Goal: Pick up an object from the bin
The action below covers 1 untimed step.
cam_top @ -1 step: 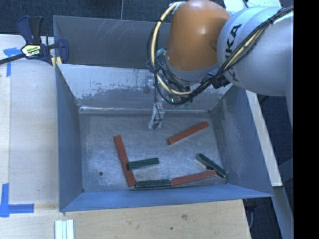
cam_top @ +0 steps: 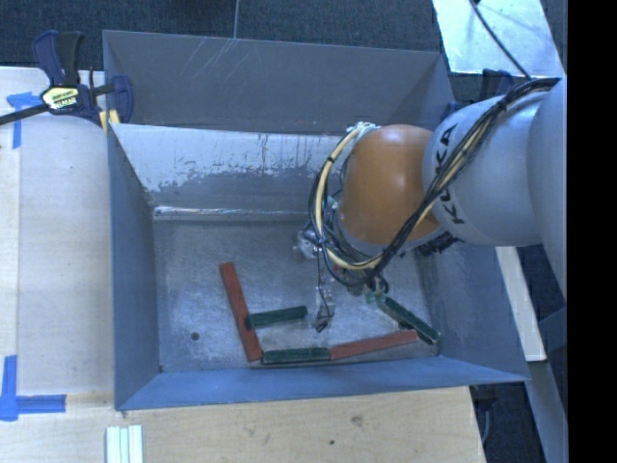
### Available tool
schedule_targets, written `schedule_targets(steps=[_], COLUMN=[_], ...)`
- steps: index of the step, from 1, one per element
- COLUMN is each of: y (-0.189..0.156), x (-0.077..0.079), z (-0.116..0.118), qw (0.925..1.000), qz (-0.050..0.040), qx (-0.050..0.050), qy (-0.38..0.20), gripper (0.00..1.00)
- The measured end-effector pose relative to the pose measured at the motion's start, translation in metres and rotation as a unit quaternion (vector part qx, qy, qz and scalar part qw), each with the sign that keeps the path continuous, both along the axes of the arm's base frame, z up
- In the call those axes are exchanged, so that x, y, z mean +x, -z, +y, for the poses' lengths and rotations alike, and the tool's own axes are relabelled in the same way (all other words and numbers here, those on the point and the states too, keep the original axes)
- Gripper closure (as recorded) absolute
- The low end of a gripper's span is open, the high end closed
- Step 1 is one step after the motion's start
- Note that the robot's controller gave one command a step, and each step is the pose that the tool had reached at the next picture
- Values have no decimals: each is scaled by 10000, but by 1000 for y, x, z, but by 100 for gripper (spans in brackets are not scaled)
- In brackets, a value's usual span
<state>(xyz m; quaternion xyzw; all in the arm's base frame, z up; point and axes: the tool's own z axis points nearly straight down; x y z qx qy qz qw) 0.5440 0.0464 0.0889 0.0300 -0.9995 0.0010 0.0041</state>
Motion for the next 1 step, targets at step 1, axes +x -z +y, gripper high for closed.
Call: schedule_targets(steps=[1], y=[-2], x=[-55], z=[43], qw=[9999], qz=[-21], qx=[19], qy=[-130], gripper=[0])
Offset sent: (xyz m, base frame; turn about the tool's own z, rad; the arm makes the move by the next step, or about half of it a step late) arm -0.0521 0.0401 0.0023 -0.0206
